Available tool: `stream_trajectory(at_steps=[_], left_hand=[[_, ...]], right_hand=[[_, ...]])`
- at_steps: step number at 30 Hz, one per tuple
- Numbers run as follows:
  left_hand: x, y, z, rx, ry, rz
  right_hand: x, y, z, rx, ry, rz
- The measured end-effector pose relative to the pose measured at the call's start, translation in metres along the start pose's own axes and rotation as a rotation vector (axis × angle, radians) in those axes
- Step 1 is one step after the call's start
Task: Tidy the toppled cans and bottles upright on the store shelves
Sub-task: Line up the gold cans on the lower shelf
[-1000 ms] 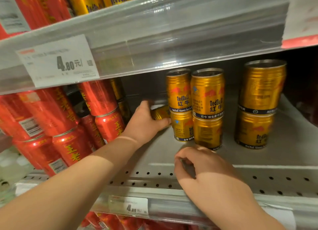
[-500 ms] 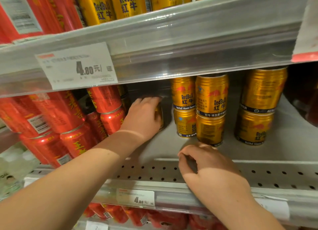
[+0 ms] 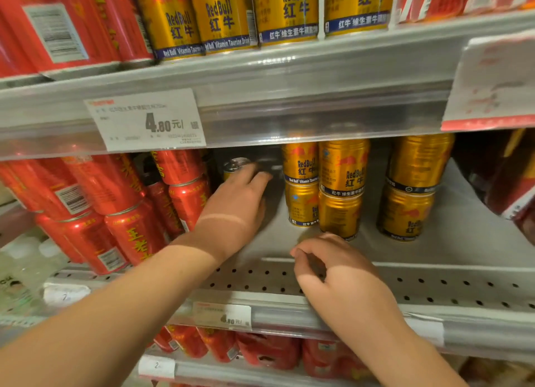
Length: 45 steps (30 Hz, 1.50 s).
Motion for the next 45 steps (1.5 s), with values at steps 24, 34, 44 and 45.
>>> stream_trajectory(at_steps=[24, 34, 44, 45], left_hand=[[-0.054, -0.003, -0.023, 0.066, 0.911, 0.507], [-0.032, 0.012, -0.022, 0.049, 0.833, 0.494], [0.029, 0.077, 0.01, 0.127, 0.949, 0.512], [0.033, 0.082, 0.012, 0.129, 0.972, 0.517]], right_hand=[[-0.053, -0.009, 0.058, 0.185, -0.162, -0.341], [-0.043, -0.003, 0.03, 0.19, -0.209, -0.316], [0.001, -0.035, -0.023, 0.23, -0.285, -0.306], [0.006, -0.042, -0.028, 0.243, -0.279, -0.282]])
Point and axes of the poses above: each hand's wrist, its own y-axis away from the middle knuckle, its own z-axis out of the back of the hand, x = y × z, the point moved 2 cm from there along -y, towards the middle knuckle
